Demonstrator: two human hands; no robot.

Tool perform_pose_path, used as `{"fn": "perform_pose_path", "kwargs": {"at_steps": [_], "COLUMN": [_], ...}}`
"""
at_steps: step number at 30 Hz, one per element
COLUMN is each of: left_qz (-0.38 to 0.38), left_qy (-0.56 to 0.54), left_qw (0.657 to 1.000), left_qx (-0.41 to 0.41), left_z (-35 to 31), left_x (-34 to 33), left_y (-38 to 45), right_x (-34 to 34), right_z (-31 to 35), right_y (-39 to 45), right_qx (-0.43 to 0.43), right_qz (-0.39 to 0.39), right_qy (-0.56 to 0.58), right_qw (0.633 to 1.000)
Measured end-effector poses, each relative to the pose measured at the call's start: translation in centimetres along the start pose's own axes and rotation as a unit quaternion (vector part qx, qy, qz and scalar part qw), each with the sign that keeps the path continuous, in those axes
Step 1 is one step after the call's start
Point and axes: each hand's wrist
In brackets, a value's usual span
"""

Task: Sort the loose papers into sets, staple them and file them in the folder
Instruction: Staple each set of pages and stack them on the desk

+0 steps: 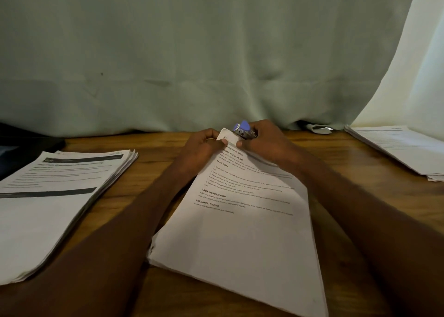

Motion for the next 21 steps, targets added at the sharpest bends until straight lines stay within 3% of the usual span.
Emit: {"fn": "perform_pose_path", "kwargs": {"at_steps": [11,21], "left_qz": [0.003,-0.038], "left_qy": [0.06,0.05], "left_qw": [0.998,0.998], "left_qx": [-0.022,-0.019], "left_z": [-0.4,-0.4], "left_x": [-1.0,-0.5], "left_y": [-0.5,-0.1], "right_x": [-1.8,-1.3], "right_z": [0.5,0.6], "right_y": [-0.7,-1.0], "right_qx": [0.065,0.008], "right_qz": [-0.011,-0.01], "right_qy": [-0.082,0.042], "right_qw": [0.994,0.999]}}
Point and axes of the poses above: each hand's wrist, its own y-axis towards the middle knuckle, its own x-axis out of the back of the hand, z = x × y, and after that the axes turned 11 degrees about -x, right-handed
